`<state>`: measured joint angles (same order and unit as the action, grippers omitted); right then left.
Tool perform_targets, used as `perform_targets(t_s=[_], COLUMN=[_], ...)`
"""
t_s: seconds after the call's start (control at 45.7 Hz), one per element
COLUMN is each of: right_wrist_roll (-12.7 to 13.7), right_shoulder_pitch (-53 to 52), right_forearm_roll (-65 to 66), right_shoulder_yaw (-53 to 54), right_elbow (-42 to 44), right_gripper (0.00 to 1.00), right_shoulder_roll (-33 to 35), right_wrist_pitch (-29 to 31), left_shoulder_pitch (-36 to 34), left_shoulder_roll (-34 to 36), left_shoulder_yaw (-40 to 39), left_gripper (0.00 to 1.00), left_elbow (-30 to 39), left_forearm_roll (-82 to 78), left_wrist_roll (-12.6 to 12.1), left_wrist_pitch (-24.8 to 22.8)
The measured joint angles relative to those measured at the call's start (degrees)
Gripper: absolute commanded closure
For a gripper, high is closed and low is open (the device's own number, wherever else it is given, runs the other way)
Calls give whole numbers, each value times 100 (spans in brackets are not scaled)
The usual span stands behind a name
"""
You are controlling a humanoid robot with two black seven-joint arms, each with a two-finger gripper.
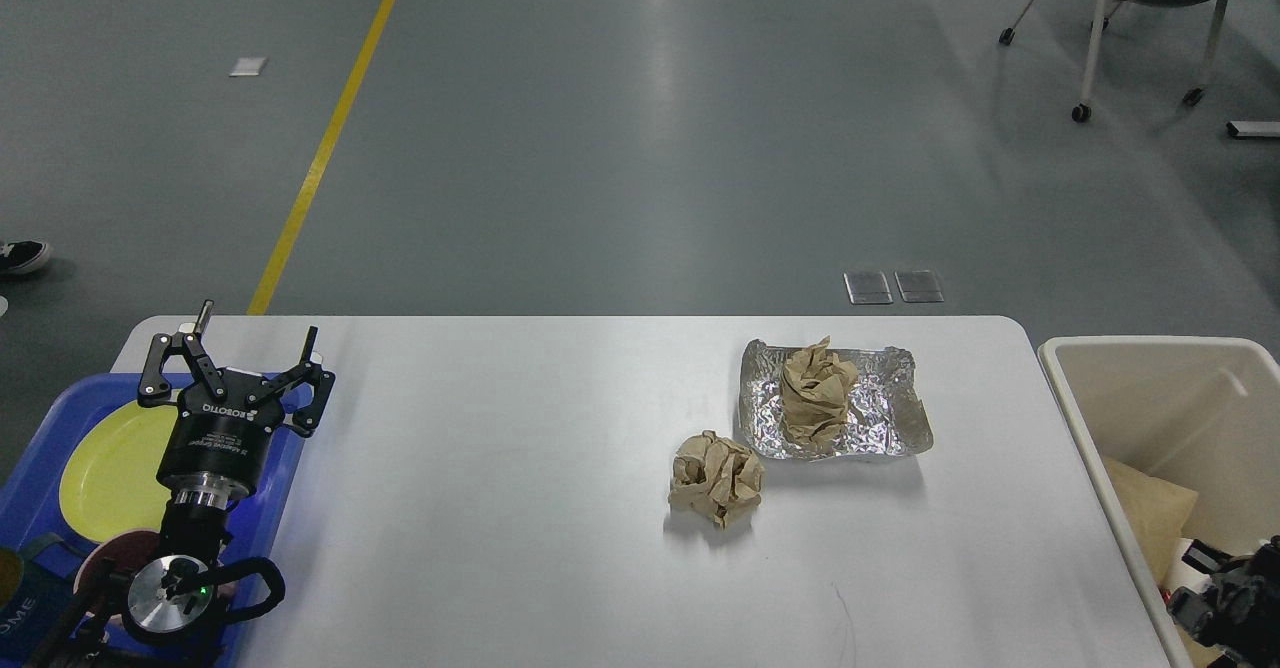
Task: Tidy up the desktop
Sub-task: 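Release the cup in the bin and raise the right gripper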
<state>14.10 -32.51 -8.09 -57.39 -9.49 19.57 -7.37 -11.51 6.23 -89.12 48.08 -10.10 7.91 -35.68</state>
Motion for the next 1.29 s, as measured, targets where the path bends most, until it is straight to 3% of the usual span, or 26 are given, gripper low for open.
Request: perform_targets(t_s=[0.066,0.109,0.131,0.832,1.007,1.292], right_wrist_roll=[-3,-6,-8,-22,-22,55], right_shoulder_pitch=[0,0,0,-274,-1157,-4135], right_forearm_roll=[-4,-7,-7,36,73,644], right_shoulder_yaw=[-1,-4,-7,-52,-121,-925], right_elbow=[0,0,1,-129,-646,-2922], right_gripper=[17,3,1,0,0,0], right_shoulder_roll=[0,1,1,14,369,856], right_wrist_pitch=[-29,-61,-84,-19,685,2329], left_shoulder_pitch=[0,0,0,0,0,0], left_shoulder_roll=[0,0,0,1,1,1], left_shoulder_yaw=[0,0,0,0,0,0], left_gripper=[4,4,4,4,4,3], left_elbow=[0,0,0,0,0,0], left_forearm_roll=[0,0,0,0,0,1], left_wrist_roll=[0,0,0,0,0,0], left_wrist_pitch=[0,0,0,0,0,0])
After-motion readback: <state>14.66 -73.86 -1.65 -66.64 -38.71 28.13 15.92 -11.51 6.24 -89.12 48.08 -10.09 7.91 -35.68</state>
